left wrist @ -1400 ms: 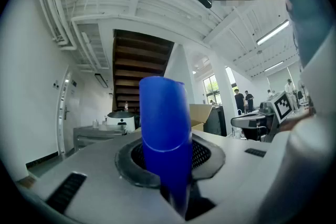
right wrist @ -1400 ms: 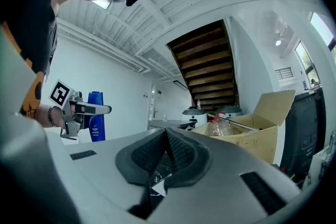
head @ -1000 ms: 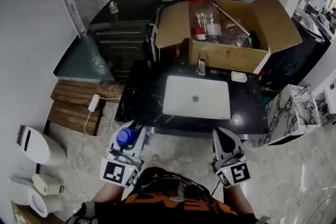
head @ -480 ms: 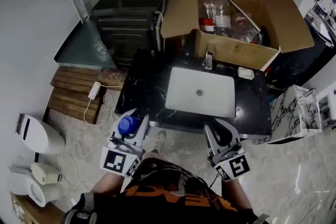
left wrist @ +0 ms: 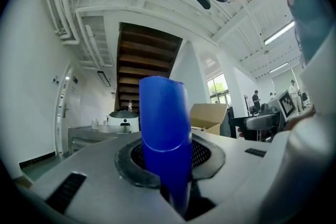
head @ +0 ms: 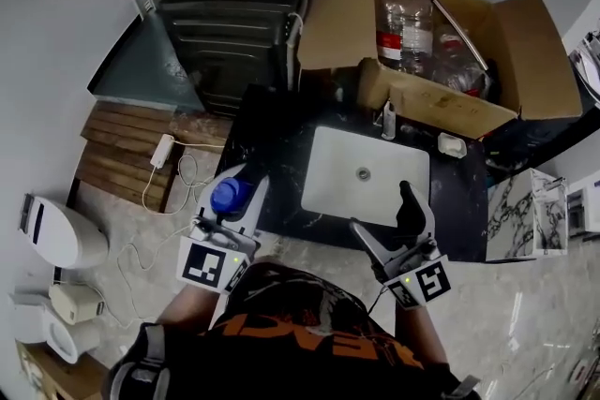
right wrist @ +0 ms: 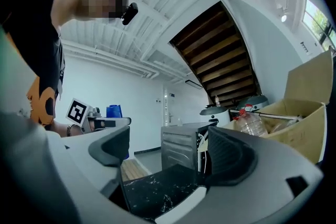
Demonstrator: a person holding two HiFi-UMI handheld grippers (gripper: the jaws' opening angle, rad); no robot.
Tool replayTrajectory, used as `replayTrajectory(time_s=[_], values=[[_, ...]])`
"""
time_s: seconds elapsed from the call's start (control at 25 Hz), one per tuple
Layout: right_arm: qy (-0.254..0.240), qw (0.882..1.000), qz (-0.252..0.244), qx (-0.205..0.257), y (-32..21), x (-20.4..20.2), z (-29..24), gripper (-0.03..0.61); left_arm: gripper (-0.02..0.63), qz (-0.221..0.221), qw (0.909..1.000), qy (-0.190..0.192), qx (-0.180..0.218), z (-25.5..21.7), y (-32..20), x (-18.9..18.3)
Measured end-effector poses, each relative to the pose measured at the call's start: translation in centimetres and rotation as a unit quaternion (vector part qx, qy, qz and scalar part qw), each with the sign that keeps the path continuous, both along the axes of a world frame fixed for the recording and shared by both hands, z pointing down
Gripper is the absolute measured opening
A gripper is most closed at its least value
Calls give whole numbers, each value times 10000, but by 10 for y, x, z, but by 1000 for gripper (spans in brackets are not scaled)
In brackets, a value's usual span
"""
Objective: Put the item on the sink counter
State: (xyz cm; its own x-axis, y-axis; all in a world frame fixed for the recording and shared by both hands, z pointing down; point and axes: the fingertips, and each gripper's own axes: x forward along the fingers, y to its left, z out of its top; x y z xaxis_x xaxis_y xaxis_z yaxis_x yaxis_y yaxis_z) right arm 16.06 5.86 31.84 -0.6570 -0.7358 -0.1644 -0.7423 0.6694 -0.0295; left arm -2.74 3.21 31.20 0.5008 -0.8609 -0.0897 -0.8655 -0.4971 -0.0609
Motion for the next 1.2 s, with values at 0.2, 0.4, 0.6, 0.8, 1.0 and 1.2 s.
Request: replayTrajectory(time_s=[0.2, 0.4, 0.6, 0.8, 1.0, 1.2], values=[[208, 9993, -150, -264, -53, -24, 15, 558, 115, -22, 10000, -12, -71, 5, -48, -20], [806, 9954, -353, -374, -90, -67, 30, 586, 114, -20, 9999, 32, -142, 19, -87, -38], [952, 9941, -200, -486, -122, -86, 43, 588, 115, 73, 9995, 112, -280, 33, -118, -43], [934, 9935, -241, -606, -146, -102, 51, 588, 115, 260, 9995, 94, -150, 37, -143, -37], [869, 9943, -77, -610, -171, -102, 59, 588, 115, 410, 9987, 11, -290, 53, -167, -37], [977, 9874, 223, -1224, -202, -97, 98, 575, 115, 513, 9975, 18, -477, 73, -194, -40]])
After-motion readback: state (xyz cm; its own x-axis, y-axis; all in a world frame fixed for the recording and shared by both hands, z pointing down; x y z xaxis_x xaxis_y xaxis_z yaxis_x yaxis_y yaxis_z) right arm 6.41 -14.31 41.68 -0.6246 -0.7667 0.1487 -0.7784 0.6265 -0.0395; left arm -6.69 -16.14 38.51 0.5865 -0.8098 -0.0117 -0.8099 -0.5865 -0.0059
